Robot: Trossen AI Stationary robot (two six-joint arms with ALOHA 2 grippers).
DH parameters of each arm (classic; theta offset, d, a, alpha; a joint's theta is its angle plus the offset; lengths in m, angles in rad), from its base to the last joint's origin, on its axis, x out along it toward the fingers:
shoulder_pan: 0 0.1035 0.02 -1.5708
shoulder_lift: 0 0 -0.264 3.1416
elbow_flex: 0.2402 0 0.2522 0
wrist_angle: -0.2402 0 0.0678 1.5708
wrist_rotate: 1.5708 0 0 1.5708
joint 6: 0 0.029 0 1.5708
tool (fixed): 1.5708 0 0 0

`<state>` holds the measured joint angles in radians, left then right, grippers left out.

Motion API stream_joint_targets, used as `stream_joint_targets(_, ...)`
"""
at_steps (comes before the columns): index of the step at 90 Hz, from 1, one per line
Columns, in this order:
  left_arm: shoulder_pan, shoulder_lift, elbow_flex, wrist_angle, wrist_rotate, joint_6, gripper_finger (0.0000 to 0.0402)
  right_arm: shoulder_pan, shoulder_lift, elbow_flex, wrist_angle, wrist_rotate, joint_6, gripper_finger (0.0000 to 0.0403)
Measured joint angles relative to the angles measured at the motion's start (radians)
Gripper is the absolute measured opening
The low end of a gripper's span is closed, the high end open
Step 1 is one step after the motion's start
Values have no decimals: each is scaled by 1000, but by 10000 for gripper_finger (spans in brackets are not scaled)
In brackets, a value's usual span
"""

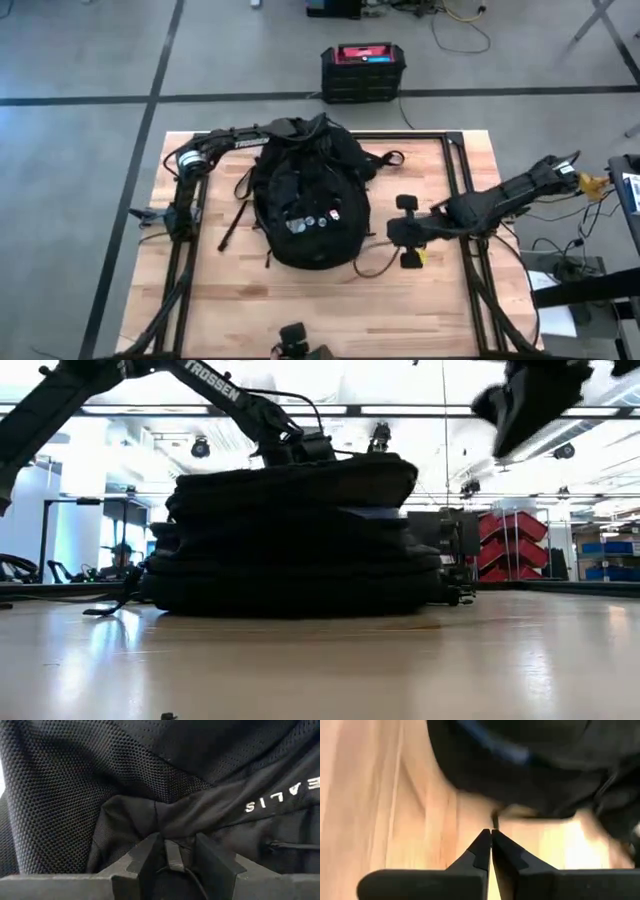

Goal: Unpack backpack
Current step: Close the black backpack

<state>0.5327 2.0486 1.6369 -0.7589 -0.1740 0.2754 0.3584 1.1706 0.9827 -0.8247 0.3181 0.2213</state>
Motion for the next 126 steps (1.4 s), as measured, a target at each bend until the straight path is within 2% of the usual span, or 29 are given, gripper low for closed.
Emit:
stream_joint_targets(7,6,-15,-1,-9,66,6,118,12,-1,-4,-12,135,24,1)
stream_joint_targets(14,-11,-20,-1,-4,89,10,118,-5,5,-13,-2,237,8,1)
stream_joint_targets(21,-35,-22,-1,-3,91,20,118,-43,9,-38,16,267,-41,1)
stream_joint_targets(28,-54,-22,-1,-2,102,21,118,-107,8,-72,114,265,-93,0)
stream_joint_targets(43,-86,-22,-1,-2,110,20,118,-246,9,-159,331,189,-291,32)
stream_joint_targets(58,-107,-22,1,-17,87,12,118,-405,10,-241,504,-5,-455,98)
stream_joint_targets(66,-108,-22,1,-20,83,12,118,-464,11,-266,569,-41,-511,125)
stream_joint_targets(75,-109,-22,1,-20,82,12,118,-504,30,-270,580,-106,-575,136)
stream_joint_targets(82,-109,-23,1,-19,81,12,118,-516,62,-270,608,-170,-606,133)
stream_joint_targets(91,-109,-24,1,-19,81,12,118,-516,115,-270,661,-179,-627,122)
stream_joint_targets(107,-109,-24,1,-19,78,13,118,-516,201,-242,721,-55,-658,96)
stream_joint_targets(126,-102,-26,-14,-13,66,23,118,-510,218,-196,623,-28,-652,11)
